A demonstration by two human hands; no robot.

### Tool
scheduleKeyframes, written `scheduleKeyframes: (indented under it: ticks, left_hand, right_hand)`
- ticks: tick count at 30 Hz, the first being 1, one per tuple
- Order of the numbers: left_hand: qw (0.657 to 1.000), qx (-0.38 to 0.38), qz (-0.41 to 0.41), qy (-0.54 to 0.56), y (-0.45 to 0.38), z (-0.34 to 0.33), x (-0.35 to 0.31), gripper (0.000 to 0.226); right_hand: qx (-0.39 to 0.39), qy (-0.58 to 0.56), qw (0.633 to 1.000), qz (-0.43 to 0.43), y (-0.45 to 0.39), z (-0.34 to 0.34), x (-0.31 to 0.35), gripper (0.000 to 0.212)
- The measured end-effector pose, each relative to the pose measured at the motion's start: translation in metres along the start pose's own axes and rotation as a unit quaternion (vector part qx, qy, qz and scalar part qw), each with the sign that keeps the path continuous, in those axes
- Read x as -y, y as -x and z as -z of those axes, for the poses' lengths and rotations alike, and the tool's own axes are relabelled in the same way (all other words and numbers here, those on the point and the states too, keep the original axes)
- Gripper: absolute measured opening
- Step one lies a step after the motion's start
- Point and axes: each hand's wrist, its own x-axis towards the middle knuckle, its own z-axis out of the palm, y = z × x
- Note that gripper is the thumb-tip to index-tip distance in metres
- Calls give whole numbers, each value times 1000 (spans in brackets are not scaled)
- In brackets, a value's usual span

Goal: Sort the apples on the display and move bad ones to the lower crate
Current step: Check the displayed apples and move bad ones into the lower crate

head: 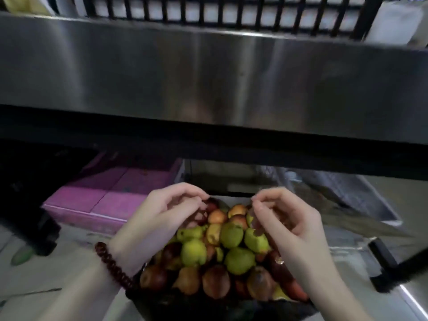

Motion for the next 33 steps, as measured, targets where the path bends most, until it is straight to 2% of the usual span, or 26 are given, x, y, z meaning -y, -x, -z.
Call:
scheduleKeyframes:
  ticks: [8, 13, 16, 19, 21, 24, 26, 27, 28, 30, 33]
  left_hand:
    - [1000, 8, 14, -6, -4, -19, 38, 19]
    - [997, 54, 27, -51, -32, -54, 58, 18]
    - [989, 92, 36, -107, -50, -84, 86, 15]
    - [977, 153, 54, -137, -62, -116, 113, 9]
    - [966, 180, 57, -177, -66, -134, 128, 13]
    - [952, 199, 40, -227, -65, -156, 139, 16]
    - [945, 192, -19, -265, -66, -166, 137, 12]
    - [934, 179, -66, -303, -71, -172, 134, 9]
    - [912, 156, -125, -359, -79, -180, 131, 17]
    - [832, 130, -223, -491, -104, -198, 129, 41]
    - [697, 201, -223, -651, -137, -221, 124, 63]
  right_hand:
    - [-7, -20, 999, -27, 21, 12, -43, 12]
    - [-30, -4, 998, -54, 29, 24, -70, 5]
    - [-54, 31, 994, -95, 44, 39, -99, 17]
    - [-76, 35, 986, -146, 61, 60, -129, 9]
    - [-92, 34, 979, -178, 73, 72, -147, 15]
    - [-113, 52, 973, -195, 88, 87, -163, 14]
    - [-123, 76, 971, -192, 94, 92, -170, 17]
    - [-124, 86, 970, -190, 95, 94, -171, 17]
    - [-124, 92, 970, -189, 96, 95, -173, 16]
    - [-126, 105, 967, -195, 95, 97, -177, 13]
    - [-128, 131, 961, -207, 91, 95, -185, 14]
